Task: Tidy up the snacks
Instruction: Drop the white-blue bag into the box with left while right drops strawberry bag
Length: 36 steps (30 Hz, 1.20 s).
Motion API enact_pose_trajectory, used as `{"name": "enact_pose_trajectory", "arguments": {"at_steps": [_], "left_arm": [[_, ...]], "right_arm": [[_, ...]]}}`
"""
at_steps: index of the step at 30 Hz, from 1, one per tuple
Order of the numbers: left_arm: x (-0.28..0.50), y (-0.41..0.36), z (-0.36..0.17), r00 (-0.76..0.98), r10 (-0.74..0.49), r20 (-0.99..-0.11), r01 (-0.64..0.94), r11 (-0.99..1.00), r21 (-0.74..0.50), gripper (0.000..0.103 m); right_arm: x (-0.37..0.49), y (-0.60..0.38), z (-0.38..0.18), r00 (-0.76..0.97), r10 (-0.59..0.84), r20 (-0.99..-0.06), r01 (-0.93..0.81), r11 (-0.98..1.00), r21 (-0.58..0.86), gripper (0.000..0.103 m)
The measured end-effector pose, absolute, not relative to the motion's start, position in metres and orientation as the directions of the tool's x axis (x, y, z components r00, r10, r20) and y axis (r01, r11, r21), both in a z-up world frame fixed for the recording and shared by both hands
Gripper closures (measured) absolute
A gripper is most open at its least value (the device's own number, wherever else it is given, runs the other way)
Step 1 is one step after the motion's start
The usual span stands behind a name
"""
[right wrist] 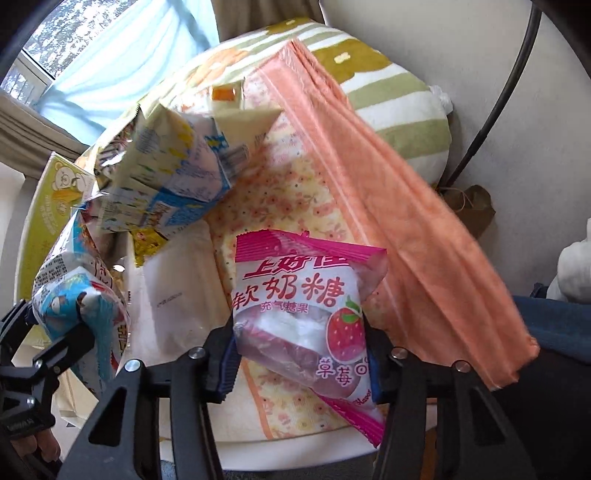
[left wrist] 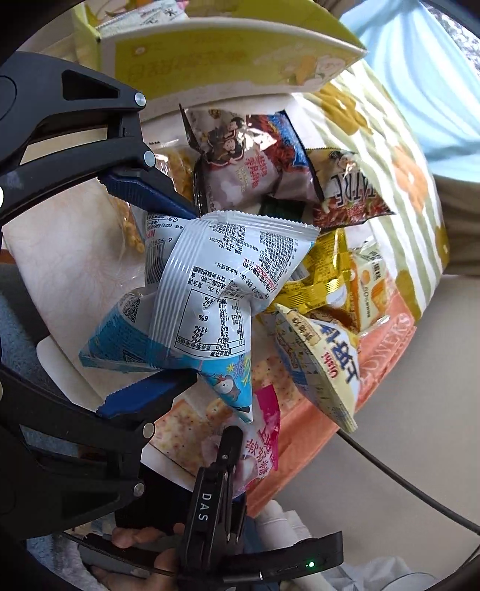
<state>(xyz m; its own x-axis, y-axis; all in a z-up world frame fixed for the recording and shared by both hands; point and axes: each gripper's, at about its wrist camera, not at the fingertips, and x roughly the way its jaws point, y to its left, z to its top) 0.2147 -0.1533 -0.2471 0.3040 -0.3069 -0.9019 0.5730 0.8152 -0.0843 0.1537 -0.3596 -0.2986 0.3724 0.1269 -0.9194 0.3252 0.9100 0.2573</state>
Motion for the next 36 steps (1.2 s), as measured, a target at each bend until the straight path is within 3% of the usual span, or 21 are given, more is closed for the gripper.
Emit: {"name": "enact_pose_trajectory", "arguments": {"at_steps": [17, 36], "left_arm": [[0.19, -0.115, -0.174, 0.499, -0.308, -0.81, 0.425, 0.902, -0.082, 0.025], [0.211, 0.012, -0.111, 0.697, -0.145, -0.702, 0.169, 0.985, -0.035, 0.025]], "right_arm": [[0.145, -0.337, -0.195, 0.5, 0.136, -0.855, 0.14, 0.962, 0.235, 0.054], [0.22, -0.218, -0.131, 0.569, 0.315, -0.759, -0.239, 0.947, 0.214, 0.054]]}}
